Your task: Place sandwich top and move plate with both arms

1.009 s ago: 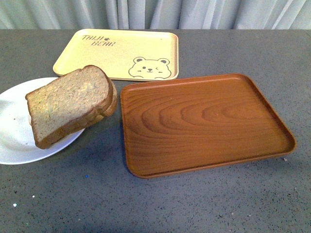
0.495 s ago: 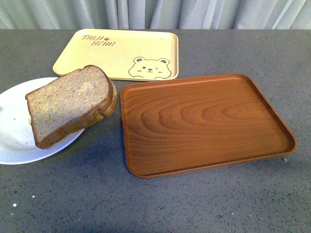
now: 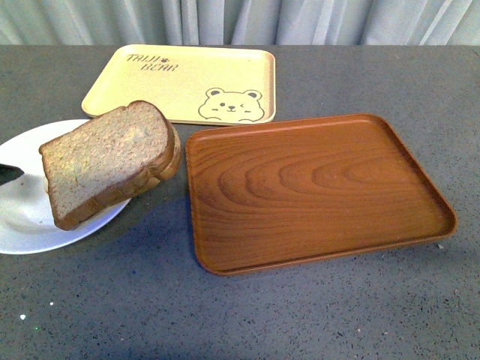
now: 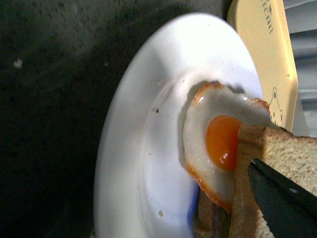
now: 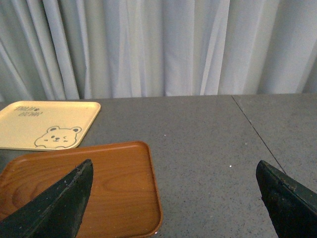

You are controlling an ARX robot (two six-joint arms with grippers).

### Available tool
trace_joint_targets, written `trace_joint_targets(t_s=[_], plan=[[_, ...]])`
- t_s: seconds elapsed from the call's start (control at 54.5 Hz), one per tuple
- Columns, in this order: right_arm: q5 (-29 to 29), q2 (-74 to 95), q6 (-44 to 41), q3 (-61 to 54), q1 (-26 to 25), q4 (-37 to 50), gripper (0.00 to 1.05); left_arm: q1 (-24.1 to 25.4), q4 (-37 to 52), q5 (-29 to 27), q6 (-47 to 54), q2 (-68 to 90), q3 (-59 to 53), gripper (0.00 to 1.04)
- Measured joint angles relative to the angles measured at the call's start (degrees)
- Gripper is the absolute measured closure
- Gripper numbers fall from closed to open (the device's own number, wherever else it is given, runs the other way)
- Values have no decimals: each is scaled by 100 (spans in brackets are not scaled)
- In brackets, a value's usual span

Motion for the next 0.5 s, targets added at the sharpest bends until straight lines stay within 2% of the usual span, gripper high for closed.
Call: trace_joint_targets(t_s=[0.018, 0.092, 0.183, 0.33, 0.44, 0.495], plan=[[0, 0, 0, 0, 0, 0, 9, -24, 2, 0, -35, 2, -28, 31], [0, 0, 0, 0, 0, 0, 9, -52, 17, 0, -74, 2, -72, 40], [0, 0, 0, 0, 0, 0, 9, -81, 76, 9, -140, 0, -168, 62], [0, 0, 0, 0, 0, 0, 9, -90, 140, 55, -223, -22, -297, 81], [0, 0, 0, 0, 0, 0, 9, -87, 225, 92, -334, -133, -470, 103], [2, 0, 0, 0, 0, 0, 9, -79, 262, 138, -321, -179, -540, 102]])
